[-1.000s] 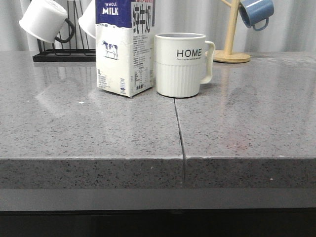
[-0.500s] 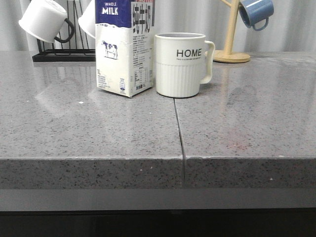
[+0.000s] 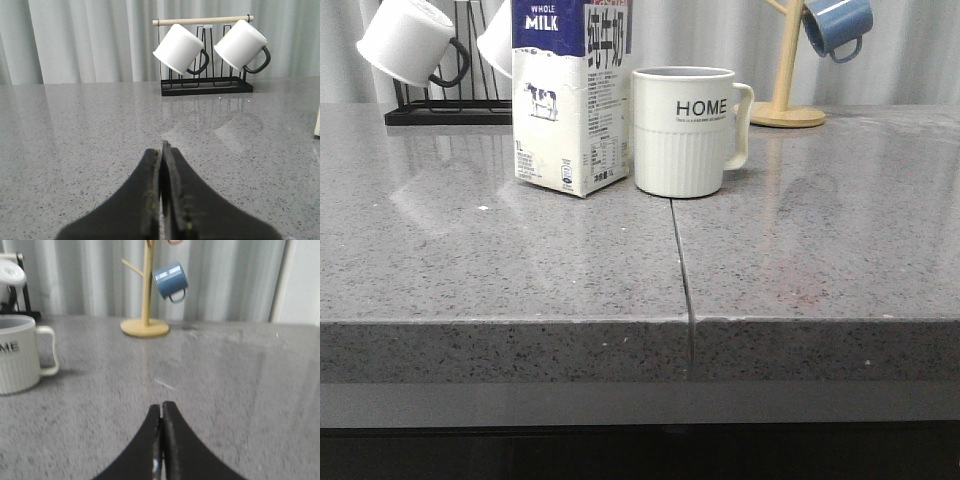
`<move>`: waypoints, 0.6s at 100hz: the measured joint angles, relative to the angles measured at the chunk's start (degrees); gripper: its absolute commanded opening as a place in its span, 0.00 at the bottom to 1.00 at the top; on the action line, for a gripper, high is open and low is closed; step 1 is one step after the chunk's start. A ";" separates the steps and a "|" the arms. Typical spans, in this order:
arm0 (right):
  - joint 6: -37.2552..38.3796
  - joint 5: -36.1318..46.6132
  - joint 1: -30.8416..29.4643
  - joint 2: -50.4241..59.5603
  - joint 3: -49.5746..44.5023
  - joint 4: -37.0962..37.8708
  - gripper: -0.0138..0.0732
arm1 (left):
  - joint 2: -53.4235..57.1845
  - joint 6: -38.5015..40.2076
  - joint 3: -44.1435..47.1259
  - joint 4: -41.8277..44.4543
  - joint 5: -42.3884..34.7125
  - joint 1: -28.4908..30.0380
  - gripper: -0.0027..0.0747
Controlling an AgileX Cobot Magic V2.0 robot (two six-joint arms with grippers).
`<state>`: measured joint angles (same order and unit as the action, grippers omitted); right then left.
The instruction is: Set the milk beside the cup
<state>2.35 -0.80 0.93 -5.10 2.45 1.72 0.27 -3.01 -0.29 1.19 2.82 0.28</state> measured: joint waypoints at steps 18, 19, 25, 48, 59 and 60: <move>-0.22 -1.54 -0.59 5.26 -3.95 -1.72 0.08 | 0.00 0.00 0.00 0.00 0.00 0.00 0.01; -0.22 -1.54 -0.59 5.41 -3.95 -1.72 0.08 | 0.00 0.00 0.00 0.00 -0.11 0.00 0.01; -0.22 -1.77 -0.59 5.54 -3.99 -1.72 0.08 | 0.00 0.00 0.00 0.00 -0.10 0.00 0.01; -0.25 -2.12 -0.72 5.64 -3.99 -1.72 0.08 | 0.00 0.00 0.00 0.00 -0.10 0.00 0.01; -0.25 -2.12 -0.72 5.64 -3.99 -1.72 0.08 | 0.00 0.00 0.00 0.00 -0.10 0.00 0.01; -0.25 -2.12 -0.72 5.64 -3.99 -1.72 0.08 | 0.00 0.00 0.00 0.00 -0.10 0.00 0.01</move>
<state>2.10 -2.92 0.20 0.54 -1.54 0.00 0.27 -3.01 -0.29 1.19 2.72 0.28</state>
